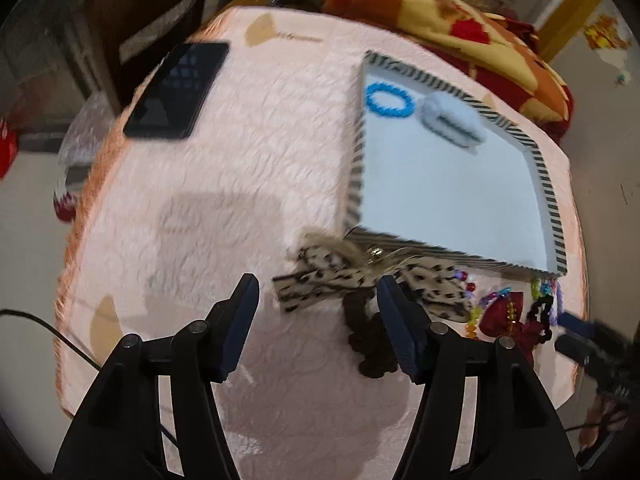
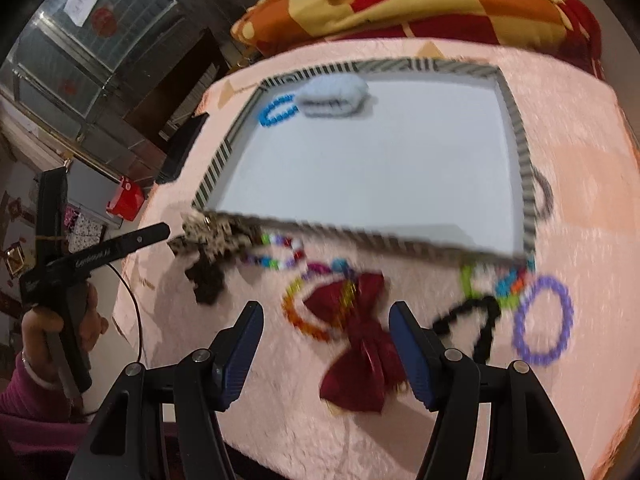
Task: Organize jewelry
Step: 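Move the left gripper to the leopard-print bow while the right moves to the red satin bow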
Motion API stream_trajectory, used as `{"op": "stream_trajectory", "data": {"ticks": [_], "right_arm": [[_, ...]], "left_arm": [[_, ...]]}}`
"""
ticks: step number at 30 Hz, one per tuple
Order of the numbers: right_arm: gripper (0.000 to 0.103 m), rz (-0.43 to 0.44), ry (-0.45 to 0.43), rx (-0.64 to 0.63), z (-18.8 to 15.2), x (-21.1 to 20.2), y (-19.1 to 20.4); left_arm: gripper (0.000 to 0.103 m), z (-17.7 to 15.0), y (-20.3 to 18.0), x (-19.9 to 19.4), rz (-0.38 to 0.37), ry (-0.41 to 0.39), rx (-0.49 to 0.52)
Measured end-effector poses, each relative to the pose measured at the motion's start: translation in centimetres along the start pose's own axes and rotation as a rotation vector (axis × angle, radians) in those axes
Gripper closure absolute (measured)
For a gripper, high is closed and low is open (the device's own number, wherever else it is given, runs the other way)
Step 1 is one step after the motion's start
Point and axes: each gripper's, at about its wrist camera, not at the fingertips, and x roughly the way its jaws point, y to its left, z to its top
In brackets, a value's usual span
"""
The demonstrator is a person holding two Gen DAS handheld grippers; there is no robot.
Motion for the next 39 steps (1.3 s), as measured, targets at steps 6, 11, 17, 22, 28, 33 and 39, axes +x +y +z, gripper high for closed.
{"op": "stream_trajectory", "data": {"ticks": [6,11,17,22,28,33,39], "right_arm": [[0.04,-0.031,0.012,-0.015,-2.1,-0.7,-1.4],[0.04,-0.067,-0.001,-0.064,-1.7,-0.5,-1.1],[0.04,-0.071,0.016,-0.134,-1.7,0.0,0.0],[0.04,-0.082,0.031,-0.157,-1.4,0.9,0.3],[0.04,-0.079,0.039,-0.164,-1.4,1.1,0.4],[0.04,-0.078,0.039,-0.143,-1.3,1.0,-0.2],[0.04,-0.082,0.051,-0.138,-1.2,1.1,-0.6]], "left_arm": [[0.041,-0.7,-0.3,0.4,-0.031,0.004,0.014],[0.041,-1.2,-0.9,1.3,-0.031,0.044,0.029],[0.041,-1.6,-1.1,1.9,-0.026,0.059,0.034],[0.041,-1.7,-1.3,2.4,-0.016,0.068,0.039],[0.041,-1.8,-1.5,2.3,-0.01,0.067,0.046],[0.041,-1.9,-1.5,2.3,-0.007,0.071,0.044],[0.041,-1.8,-1.5,2.4,-0.025,0.068,0.03]]}}
